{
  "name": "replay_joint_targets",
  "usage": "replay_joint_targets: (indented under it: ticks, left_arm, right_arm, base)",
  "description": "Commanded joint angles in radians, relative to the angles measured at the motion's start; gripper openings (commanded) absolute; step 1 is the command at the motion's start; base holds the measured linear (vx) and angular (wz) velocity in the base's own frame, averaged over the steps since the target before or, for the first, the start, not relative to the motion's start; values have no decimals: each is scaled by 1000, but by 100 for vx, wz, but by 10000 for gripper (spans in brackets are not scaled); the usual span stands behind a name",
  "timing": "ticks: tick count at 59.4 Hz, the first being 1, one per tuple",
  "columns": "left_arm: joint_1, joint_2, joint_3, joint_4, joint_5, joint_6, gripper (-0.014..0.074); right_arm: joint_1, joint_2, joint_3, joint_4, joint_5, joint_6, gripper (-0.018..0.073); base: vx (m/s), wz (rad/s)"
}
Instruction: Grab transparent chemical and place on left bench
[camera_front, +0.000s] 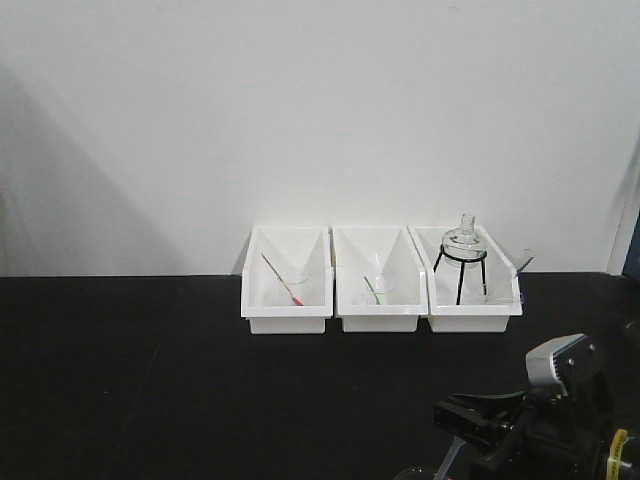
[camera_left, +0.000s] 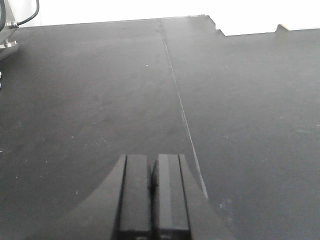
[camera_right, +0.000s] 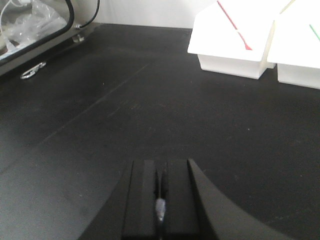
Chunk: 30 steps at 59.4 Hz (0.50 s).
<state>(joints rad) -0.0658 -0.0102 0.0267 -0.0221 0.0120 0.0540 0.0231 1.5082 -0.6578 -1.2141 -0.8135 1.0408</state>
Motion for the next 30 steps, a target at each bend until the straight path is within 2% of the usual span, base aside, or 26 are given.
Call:
replay_joint_targets:
  ticks: [1, 8, 15, 21, 30]
  left_arm:
    - [-2, -19, 16, -1, -78, -8, -3]
    - [-2, -19, 16, -1, -78, -8, -3]
    - [-2, -19, 16, -1, -78, -8, -3]
    - [-2, -19, 16, -1, -78, -8, -3]
    - [-2, -19, 16, -1, -78, -8, -3]
  right_arm:
    - [-5, -9, -31, 34, -67, -39, 74]
    - [-5, 6, -31, 34, -71, -50, 196]
    - [-5, 9, -31, 33, -75, -50, 370]
    - [-5, 9, -31, 35, -80, -50, 483]
    - [-5, 9, -31, 35, -89, -50, 557]
  base:
    - [0, 0]
    - [0, 0]
    - [0, 0]
    - [0, 0]
    - [0, 0]
